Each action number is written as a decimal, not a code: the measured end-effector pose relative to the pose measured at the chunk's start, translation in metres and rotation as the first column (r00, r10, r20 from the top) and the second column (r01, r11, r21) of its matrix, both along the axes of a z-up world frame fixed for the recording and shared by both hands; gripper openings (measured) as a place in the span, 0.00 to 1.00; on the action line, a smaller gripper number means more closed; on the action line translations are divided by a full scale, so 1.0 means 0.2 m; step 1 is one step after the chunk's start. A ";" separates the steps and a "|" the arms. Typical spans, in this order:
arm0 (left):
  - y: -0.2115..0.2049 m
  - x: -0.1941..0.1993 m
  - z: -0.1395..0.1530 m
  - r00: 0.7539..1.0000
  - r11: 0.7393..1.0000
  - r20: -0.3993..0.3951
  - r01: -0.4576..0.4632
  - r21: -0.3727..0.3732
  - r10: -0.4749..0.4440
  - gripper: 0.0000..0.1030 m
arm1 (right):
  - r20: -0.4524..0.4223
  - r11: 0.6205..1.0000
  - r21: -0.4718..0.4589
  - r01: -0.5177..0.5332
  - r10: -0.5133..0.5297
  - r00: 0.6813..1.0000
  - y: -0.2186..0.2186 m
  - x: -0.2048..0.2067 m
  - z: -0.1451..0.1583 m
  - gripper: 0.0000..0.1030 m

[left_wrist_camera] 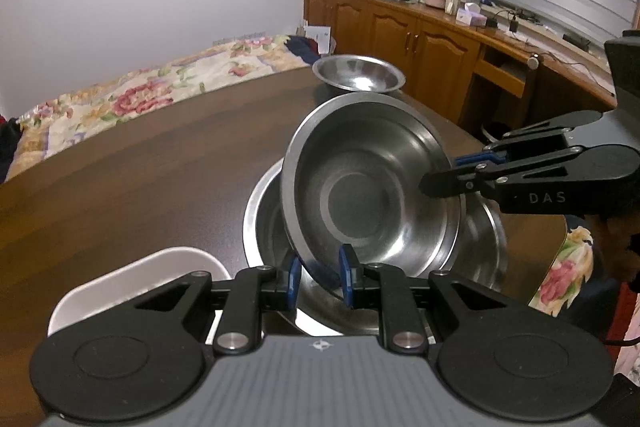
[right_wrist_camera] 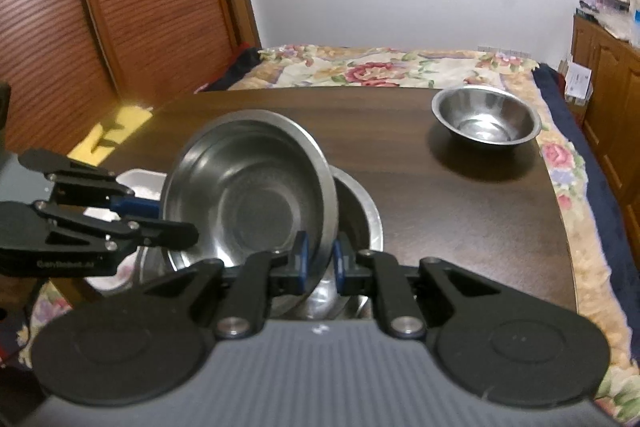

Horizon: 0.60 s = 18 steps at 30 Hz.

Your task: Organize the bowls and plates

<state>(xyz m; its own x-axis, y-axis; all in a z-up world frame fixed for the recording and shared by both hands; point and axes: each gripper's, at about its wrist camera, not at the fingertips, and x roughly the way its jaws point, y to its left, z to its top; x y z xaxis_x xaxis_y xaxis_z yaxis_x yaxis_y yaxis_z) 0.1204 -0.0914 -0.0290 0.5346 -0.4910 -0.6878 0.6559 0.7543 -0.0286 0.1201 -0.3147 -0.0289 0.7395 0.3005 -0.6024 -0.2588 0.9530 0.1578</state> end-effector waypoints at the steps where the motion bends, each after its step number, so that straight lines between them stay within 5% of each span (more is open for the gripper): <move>1: 0.00 0.00 -0.01 1.000 1.000 -0.001 0.000 0.003 0.000 0.22 | 0.000 1.000 -0.013 -0.003 0.003 1.000 0.01 0.00 0.00 0.13; 18: 0.04 0.01 0.00 0.999 1.000 0.035 -0.017 0.011 0.016 0.19 | 0.014 0.979 -0.197 -0.047 0.051 0.999 0.11 0.03 0.00 0.12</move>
<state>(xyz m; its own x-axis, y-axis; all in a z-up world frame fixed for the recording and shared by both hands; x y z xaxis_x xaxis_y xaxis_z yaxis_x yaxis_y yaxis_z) 0.1216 -0.0836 -0.0292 0.5666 -0.4740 -0.6741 0.6437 0.7653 0.0030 0.1252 -0.2935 -0.0294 0.7383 0.2140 -0.6396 -0.3074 0.9509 -0.0366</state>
